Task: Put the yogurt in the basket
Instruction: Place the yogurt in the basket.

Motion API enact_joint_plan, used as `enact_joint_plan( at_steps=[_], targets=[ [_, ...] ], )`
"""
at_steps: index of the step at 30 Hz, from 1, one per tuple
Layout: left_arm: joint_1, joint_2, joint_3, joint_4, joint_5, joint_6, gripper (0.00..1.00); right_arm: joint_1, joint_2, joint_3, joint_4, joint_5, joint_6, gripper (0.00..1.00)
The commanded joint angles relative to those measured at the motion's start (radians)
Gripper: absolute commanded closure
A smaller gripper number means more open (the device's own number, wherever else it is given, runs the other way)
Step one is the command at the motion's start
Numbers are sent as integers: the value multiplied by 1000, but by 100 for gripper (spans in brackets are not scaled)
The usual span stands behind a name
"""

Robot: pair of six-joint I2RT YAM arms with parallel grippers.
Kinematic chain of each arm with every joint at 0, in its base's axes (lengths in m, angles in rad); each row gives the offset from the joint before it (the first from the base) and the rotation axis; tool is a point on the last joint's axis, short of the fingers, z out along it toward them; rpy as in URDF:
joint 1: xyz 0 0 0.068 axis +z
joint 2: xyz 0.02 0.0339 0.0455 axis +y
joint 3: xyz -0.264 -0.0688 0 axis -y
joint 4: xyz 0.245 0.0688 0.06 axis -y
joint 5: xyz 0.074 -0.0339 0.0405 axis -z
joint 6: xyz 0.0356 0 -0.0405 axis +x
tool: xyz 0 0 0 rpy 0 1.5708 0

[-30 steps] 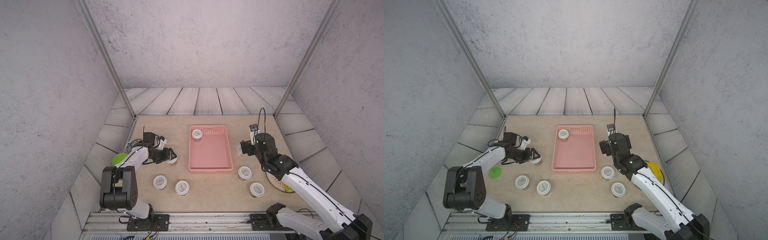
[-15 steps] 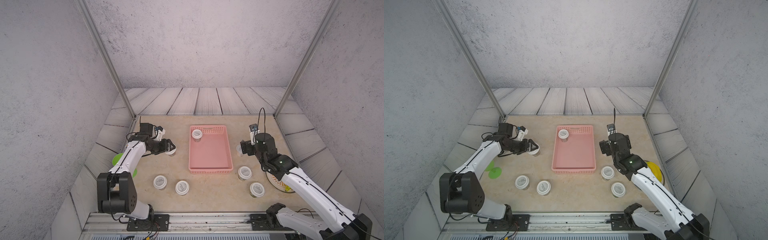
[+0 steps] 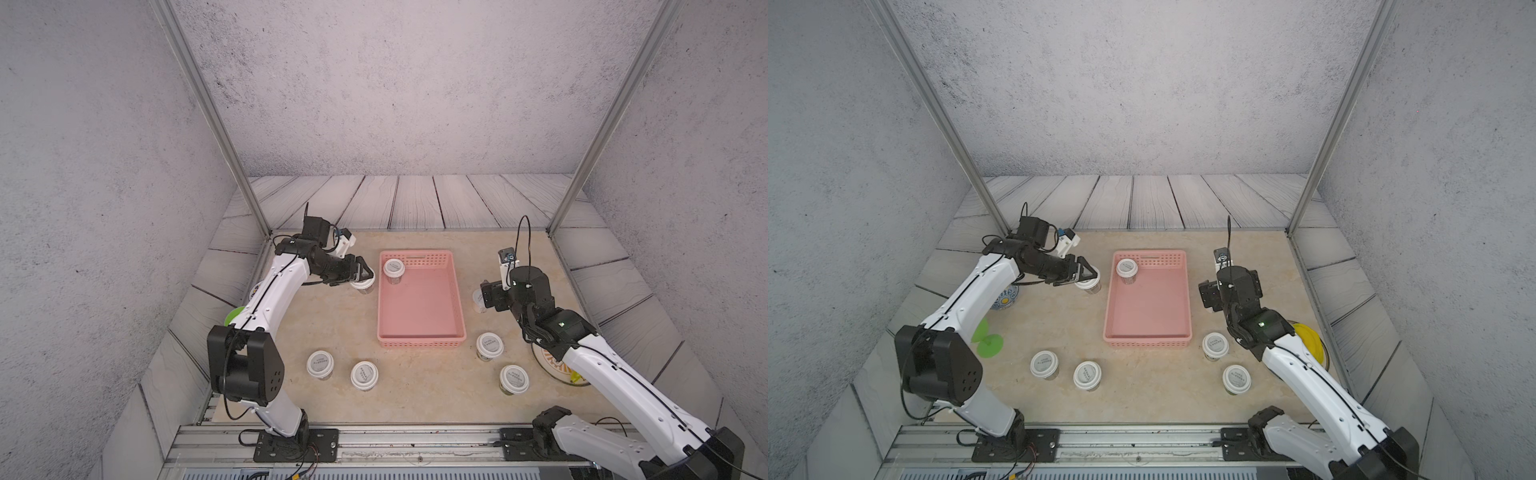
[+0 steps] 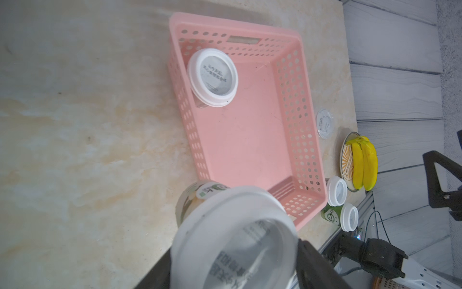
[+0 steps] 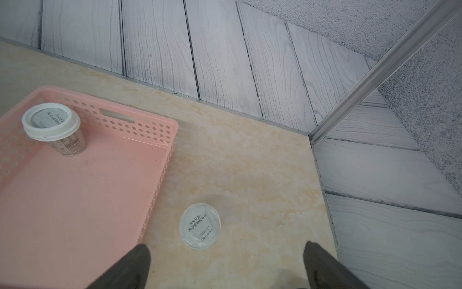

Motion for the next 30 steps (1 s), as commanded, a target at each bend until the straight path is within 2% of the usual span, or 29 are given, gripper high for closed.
enact_joint_plan(
  at_steps=[1, 7, 14, 24, 30],
  targets=[
    [-42, 62, 77, -53, 28, -18, 36, -1, 6, -9, 6, 20, -5, 0],
    [-135, 188, 221, -82, 6, -18, 37, -1, 6, -9, 7, 13, -4, 0],
    [-221, 323, 339, -106, -83, 1, 36, 0, 4, -10, 8, 16, -6, 0],
    [-272, 463, 436, -128, -305, 57, 33, -1, 2, -12, 8, 24, -2, 0],
    [-287, 512, 441, -123, -290, 30, 32, -1, 1, -12, 6, 25, -2, 0]
  ],
)
